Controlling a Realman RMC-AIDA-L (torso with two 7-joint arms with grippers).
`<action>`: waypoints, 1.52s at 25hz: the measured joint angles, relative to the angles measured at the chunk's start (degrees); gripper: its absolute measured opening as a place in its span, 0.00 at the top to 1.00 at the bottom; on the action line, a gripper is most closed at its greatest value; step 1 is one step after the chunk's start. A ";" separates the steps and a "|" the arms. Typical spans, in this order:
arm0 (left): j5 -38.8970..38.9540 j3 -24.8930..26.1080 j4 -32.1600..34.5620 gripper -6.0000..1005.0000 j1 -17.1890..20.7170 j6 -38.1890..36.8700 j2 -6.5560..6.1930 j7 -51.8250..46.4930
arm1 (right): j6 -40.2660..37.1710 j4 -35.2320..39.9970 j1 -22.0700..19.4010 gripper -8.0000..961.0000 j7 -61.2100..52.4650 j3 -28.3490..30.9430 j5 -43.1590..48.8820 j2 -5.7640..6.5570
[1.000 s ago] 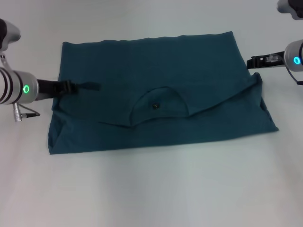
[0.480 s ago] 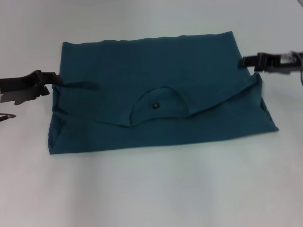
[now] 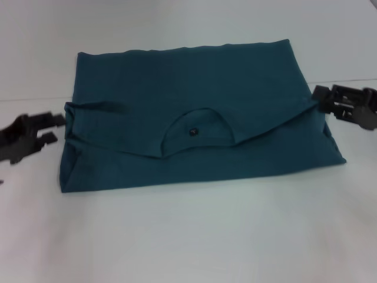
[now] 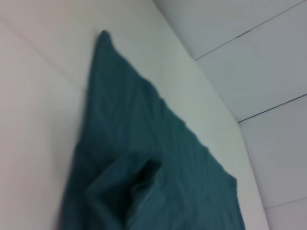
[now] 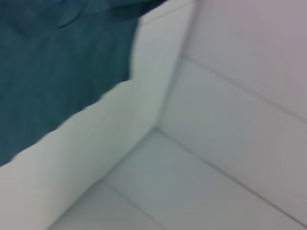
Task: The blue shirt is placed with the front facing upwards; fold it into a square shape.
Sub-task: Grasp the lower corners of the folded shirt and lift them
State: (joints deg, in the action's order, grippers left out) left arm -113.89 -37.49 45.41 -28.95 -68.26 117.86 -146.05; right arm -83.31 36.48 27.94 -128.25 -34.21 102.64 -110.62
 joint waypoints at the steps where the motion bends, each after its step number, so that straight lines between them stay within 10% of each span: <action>1: 0.03 0.43 -0.88 0.47 0.24 -0.20 -0.13 0.66 | -1.50 -0.62 -0.46 0.35 0.69 0.67 -0.25 -0.02; 38: -7.90 0.29 -11.50 0.48 -2.00 14.66 0.77 -0.12 | -1.96 -1.73 -3.01 0.35 3.45 1.43 -0.04 -0.39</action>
State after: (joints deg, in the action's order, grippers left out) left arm -121.79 -37.19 33.91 -30.95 -53.60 118.63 -146.17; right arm -85.26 34.75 24.93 -124.80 -32.79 102.60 -111.01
